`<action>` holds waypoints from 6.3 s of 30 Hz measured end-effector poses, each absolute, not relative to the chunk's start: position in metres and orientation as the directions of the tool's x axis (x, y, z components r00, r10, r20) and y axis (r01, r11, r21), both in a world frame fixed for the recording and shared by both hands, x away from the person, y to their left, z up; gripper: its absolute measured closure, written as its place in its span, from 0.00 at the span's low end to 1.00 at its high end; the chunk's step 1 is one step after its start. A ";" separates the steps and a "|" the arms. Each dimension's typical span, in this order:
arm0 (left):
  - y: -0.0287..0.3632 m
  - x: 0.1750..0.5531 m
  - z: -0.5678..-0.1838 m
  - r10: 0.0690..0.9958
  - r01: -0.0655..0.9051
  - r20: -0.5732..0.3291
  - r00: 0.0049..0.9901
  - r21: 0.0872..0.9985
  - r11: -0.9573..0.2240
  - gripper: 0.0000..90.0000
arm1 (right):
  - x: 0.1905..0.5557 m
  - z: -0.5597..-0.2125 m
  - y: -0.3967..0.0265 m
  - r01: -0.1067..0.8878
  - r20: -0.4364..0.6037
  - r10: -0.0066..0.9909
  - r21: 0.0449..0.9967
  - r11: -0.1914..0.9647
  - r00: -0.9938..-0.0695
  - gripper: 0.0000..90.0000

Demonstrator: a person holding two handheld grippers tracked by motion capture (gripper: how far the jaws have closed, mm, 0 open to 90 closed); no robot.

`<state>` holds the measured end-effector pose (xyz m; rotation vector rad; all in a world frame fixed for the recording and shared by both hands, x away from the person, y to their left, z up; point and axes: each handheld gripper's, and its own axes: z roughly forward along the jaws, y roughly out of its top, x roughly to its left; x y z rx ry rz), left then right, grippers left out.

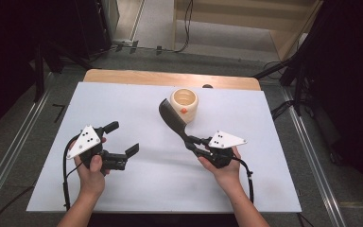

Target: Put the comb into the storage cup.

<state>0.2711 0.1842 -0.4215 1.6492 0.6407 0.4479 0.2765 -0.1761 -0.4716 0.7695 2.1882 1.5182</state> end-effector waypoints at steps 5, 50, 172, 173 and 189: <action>0.176 0.276 -0.421 0.627 0.165 -0.063 0.776 0.981 -0.106 0.00 | 0.276 -0.471 -0.177 0.214 0.008 0.624 0.942 0.257 -0.782 0.79; 0.105 0.295 -0.416 0.682 0.308 -0.198 0.704 0.950 -0.043 0.46 | 0.263 -0.476 -0.142 0.159 -0.041 0.636 0.954 0.254 -0.771 0.78; 0.117 0.349 -0.372 0.561 0.313 -0.278 0.780 0.949 0.036 0.95 | 0.222 -0.510 -0.317 0.301 0.116 0.829 0.951 0.066 -0.548 0.00; 0.117 0.350 -0.371 0.564 0.311 -0.276 0.779 0.950 0.035 0.95 | 0.221 -0.510 -0.318 0.301 0.116 0.827 0.951 0.067 -0.550 0.00; 0.115 0.370 -0.357 0.554 0.308 -0.277 0.785 0.951 0.039 0.95 | 0.221 -0.513 -0.316 0.299 0.095 0.829 0.950 0.090 -0.551 0.00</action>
